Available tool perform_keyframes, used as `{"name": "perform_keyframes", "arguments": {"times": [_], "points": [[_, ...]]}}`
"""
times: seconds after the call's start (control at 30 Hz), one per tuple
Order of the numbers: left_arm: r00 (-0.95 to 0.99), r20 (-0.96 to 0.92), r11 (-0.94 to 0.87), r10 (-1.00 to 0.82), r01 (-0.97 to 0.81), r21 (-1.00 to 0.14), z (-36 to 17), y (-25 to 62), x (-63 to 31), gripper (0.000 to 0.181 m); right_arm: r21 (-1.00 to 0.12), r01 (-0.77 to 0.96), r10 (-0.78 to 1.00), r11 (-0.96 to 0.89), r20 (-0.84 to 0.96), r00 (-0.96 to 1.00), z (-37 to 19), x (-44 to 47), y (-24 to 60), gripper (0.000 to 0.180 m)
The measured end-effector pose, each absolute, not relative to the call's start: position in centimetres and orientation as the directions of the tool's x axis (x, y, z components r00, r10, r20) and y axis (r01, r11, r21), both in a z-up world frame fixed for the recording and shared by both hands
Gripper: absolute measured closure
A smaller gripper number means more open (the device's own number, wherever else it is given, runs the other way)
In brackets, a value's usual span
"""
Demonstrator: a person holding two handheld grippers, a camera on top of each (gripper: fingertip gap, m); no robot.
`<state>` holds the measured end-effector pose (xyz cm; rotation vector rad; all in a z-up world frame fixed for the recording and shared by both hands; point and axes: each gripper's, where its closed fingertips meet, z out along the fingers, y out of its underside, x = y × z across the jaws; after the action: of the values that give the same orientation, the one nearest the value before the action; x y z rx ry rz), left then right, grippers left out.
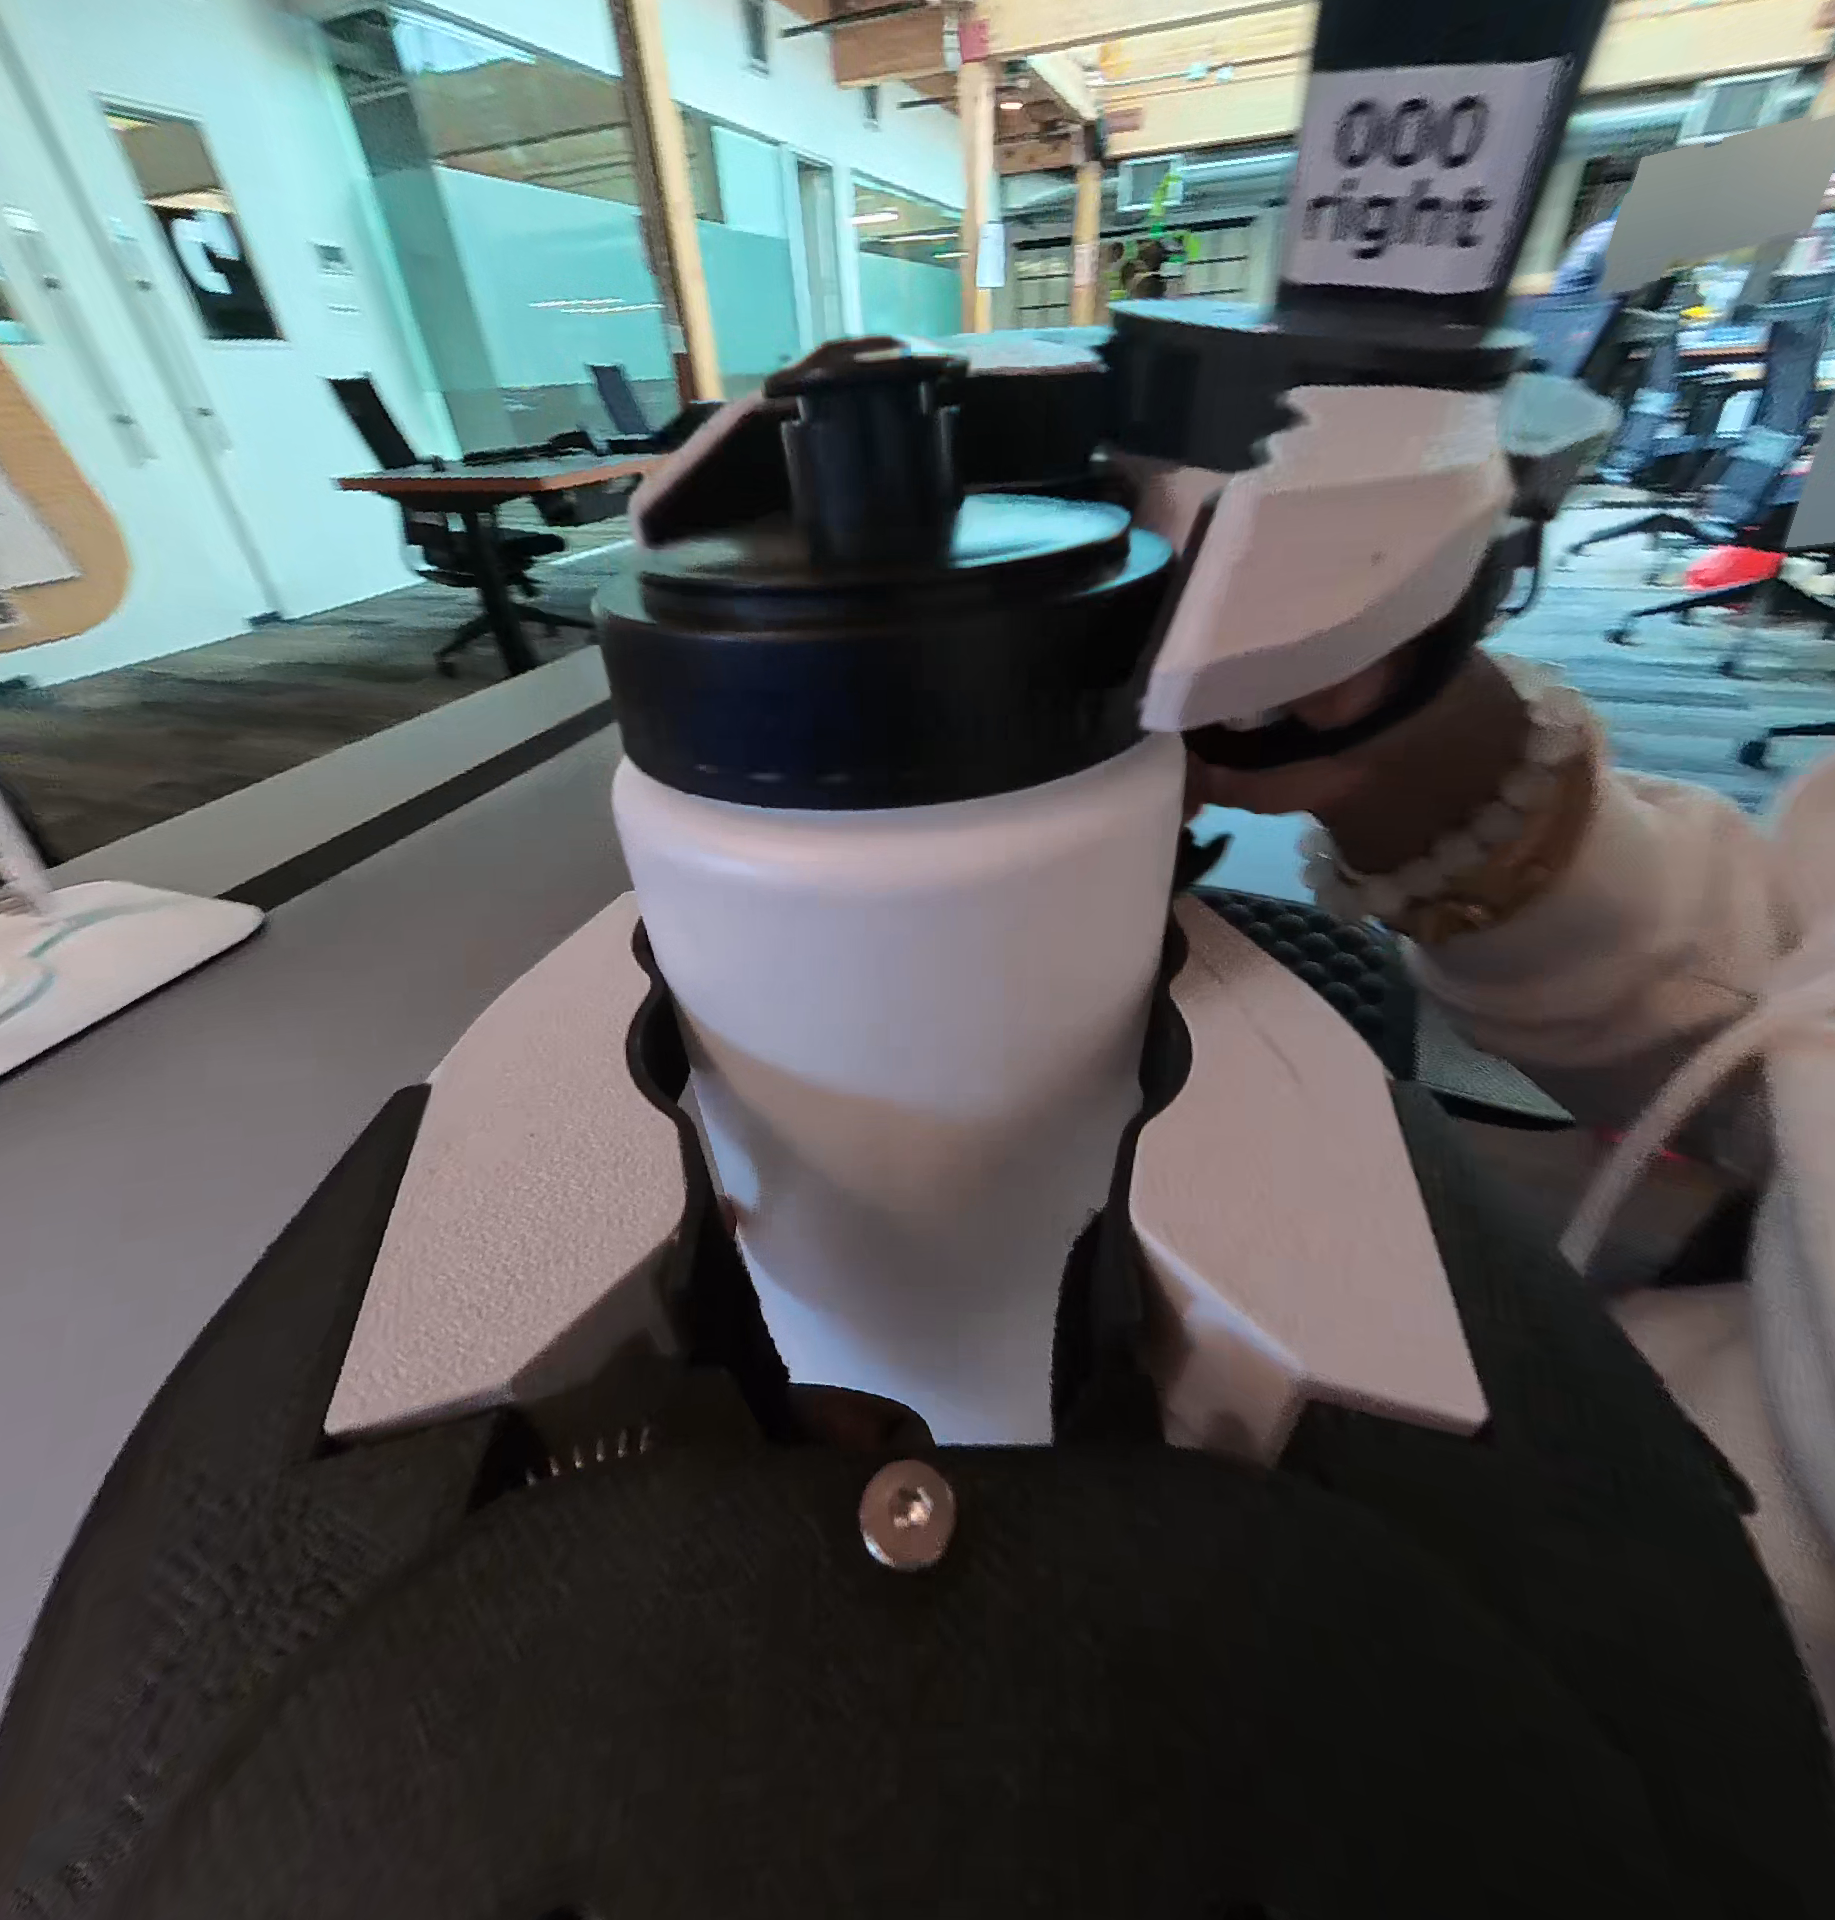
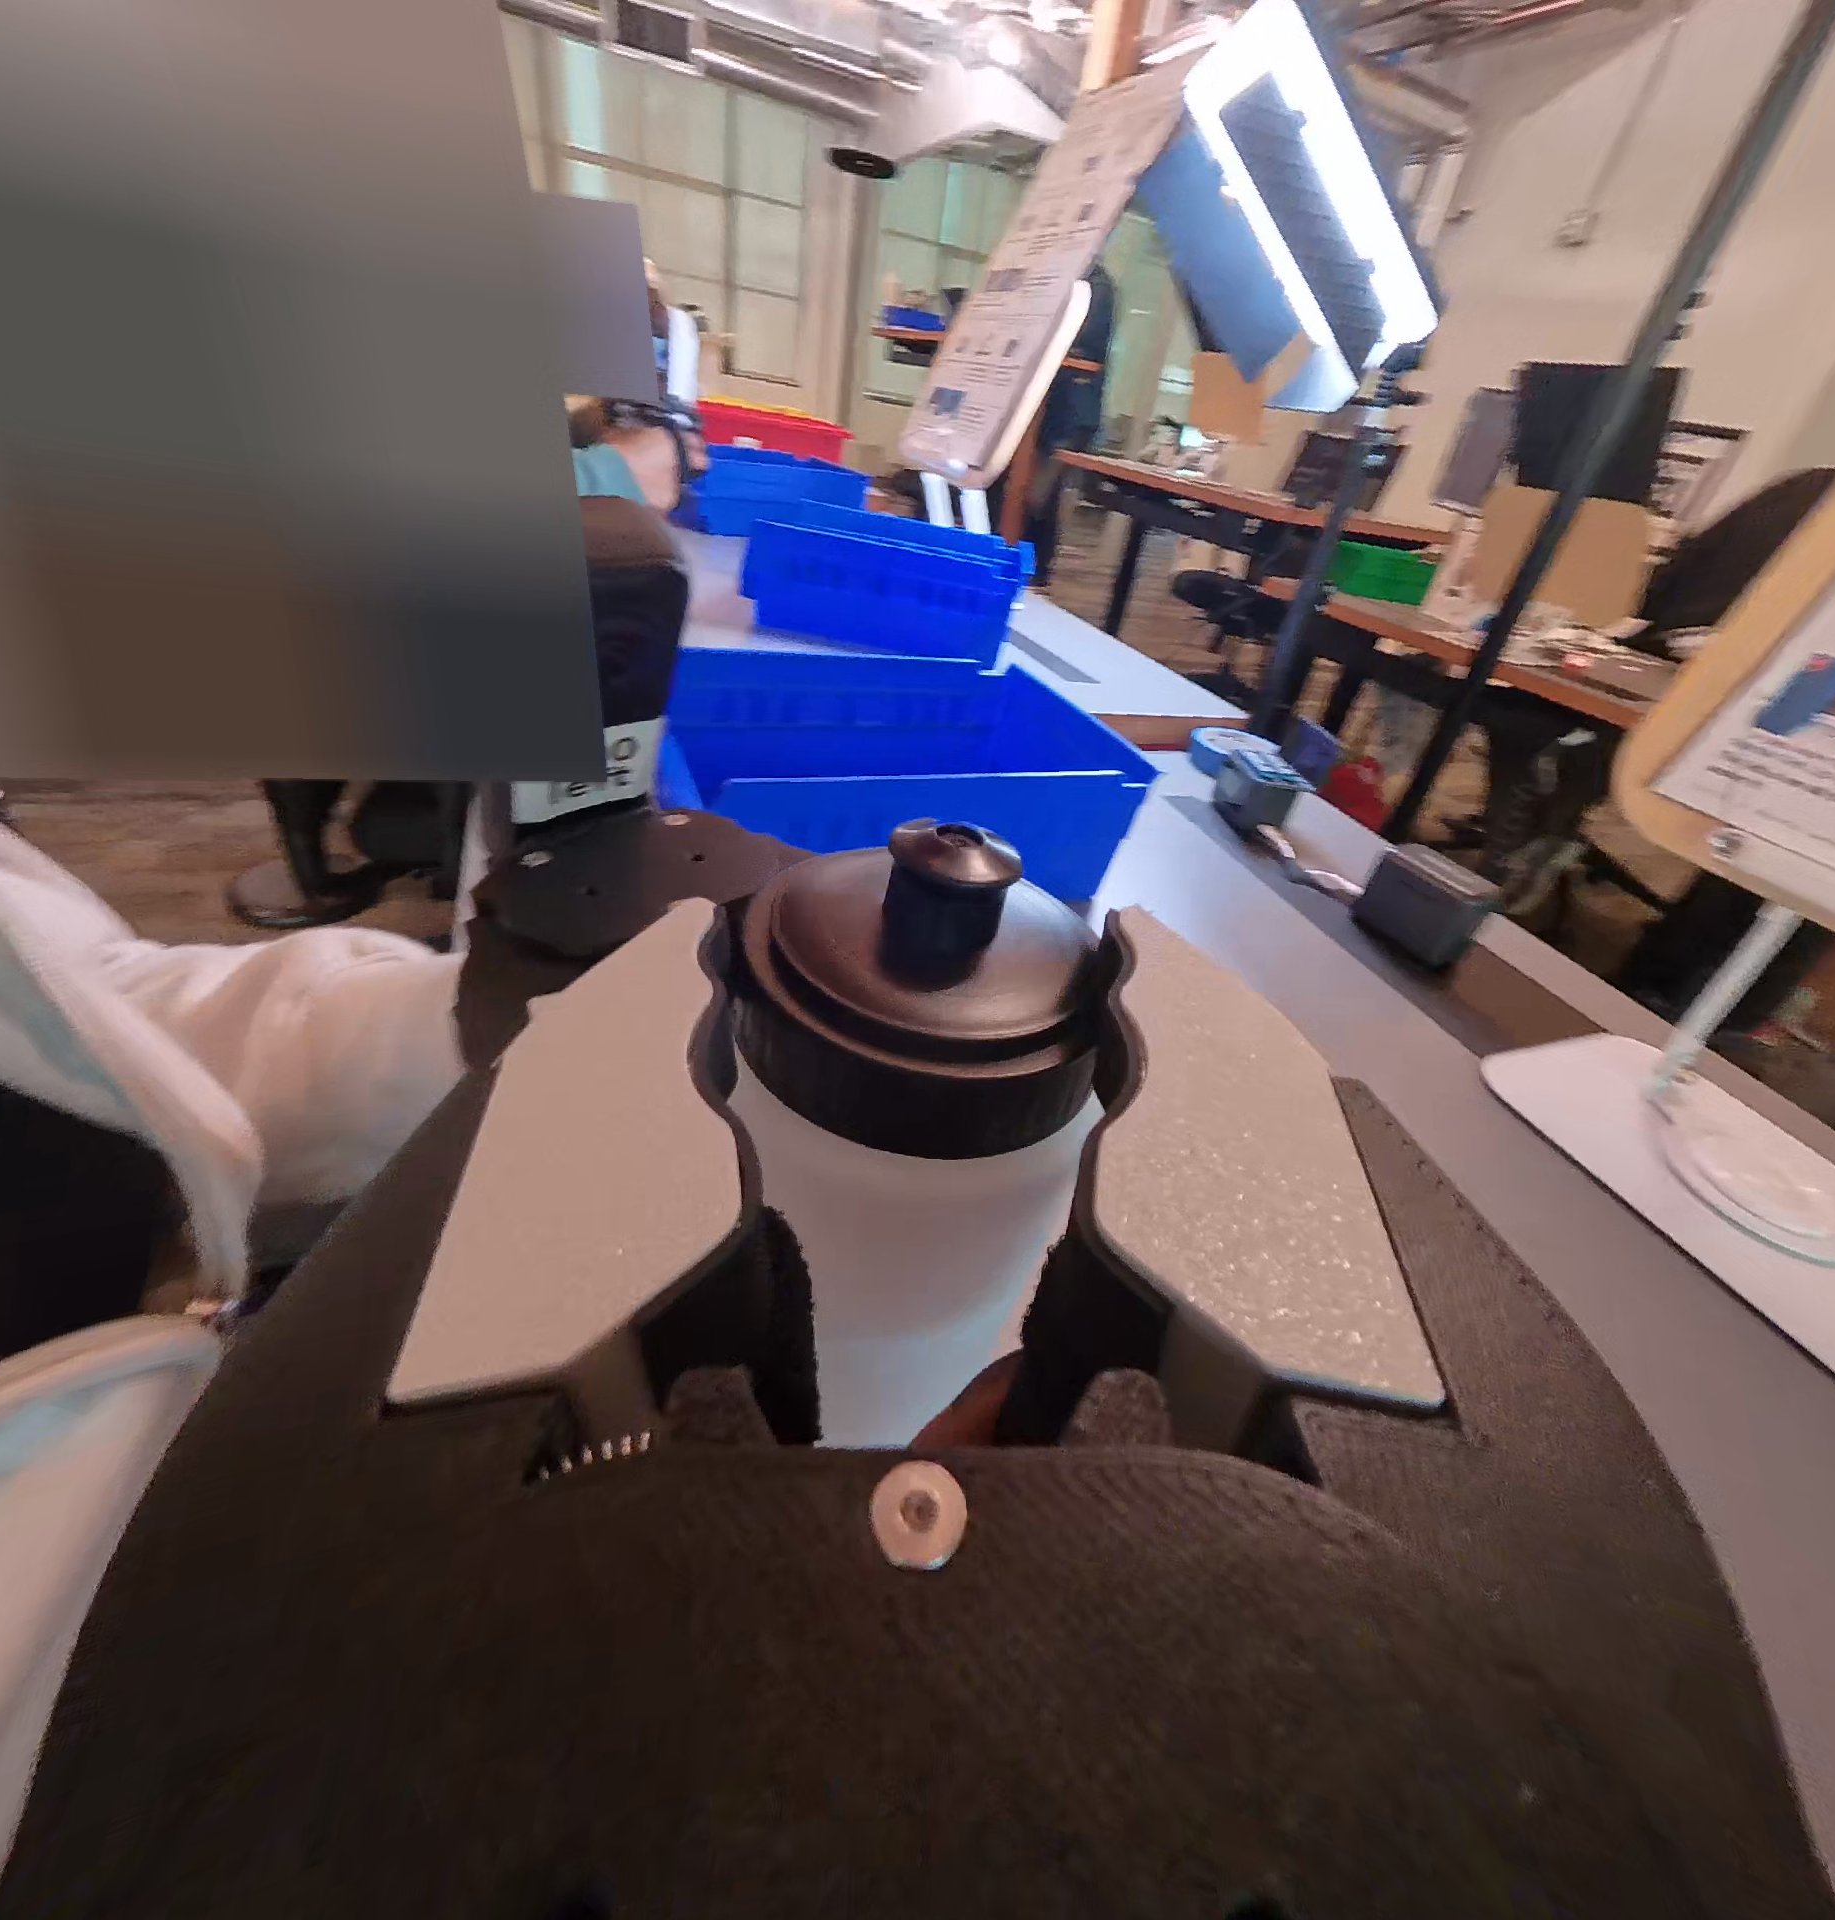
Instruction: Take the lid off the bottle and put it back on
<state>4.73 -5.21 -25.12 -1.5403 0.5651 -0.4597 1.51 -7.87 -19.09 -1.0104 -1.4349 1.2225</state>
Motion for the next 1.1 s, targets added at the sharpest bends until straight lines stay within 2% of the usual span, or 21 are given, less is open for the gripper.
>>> {"name": "perform_keyframes", "arguments": {"times": [0.13,0.27,0.33,0.4,0.47,0.57,0.7,0.77,0.93,1.1], "points": [[0.693,-0.048,0.006,-0.719,-0.064,-0.998,-25.1,-6.3,5.3,0.093,-0.99,-0.002,0.901,0.144,0.131,-0.414,-19.1,2.0,-9.0,0.112],[0.604,-0.053,0.032,-0.795,-0.045,-0.998,-25.0,-7.7,6.2,0.093,-0.991,-0.063,0.757,0.117,0.13,-0.64,-19.0,2.9,-10.5,0.112],[0.616,-0.043,0.033,-0.787,-0.027,-0.999,-24.9,-7.6,6.1,0.093,-0.993,-0.077,0.737,0.086,0.115,-0.666,-18.9,2.9,-10.5,0.112],[0.676,-0.043,0.037,-0.736,-0.024,-0.999,-24.9,-7.1,5.7,0.093,-0.994,-0.082,0.788,0.067,0.103,-0.607,-18.7,2.6,-10.2,0.11],[0.774,-0.058,0.05,-0.63,-0.034,-0.998,-24.9,-6.2,4.8,0.093,-0.992,-0.12,0.879,0.028,0.082,-0.469,-18.2,2.3,-9.4,0.085],[0.878,-0.073,0.067,-0.472,-0.047,-0.997,-24.8,-5.5,3.7,0.093,-0.994,-0.101,0.968,-0.043,-0.016,-0.249,-18.5,2.3,-8.6,0.081],[0.911,-0.107,0.08,-0.398,-0.082,-0.993,-24.8,-5.4,3.9,0.093,-0.996,-0.073,0.998,0.044,0.046,-0.03,-19.0,1.6,-8.5,0.089],[0.908,-0.095,0.076,-0.409,-0.07,-0.995,-24.8,-5.5,3.9,0.093,-0.995,-0.035,0.996,0.094,0.094,0.009,-19.2,1.3,-8.1,0.105],[0.791,-0.049,0.048,-0.61,-0.024,-0.999,-24.9,-6.7,4.9,0.093,-0.997,-0.005,0.971,0.074,0.073,-0.229,-19.3,1.6,-9.1,0.107],[0.599,-0.003,0.026,-0.801,0.029,-0.999,-25.1,-8.8,6.5,0.093,-0.999,-0.04,0.783,0.026,0.046,-0.62,-19.2,3.1,-11.3,0.107]]}}
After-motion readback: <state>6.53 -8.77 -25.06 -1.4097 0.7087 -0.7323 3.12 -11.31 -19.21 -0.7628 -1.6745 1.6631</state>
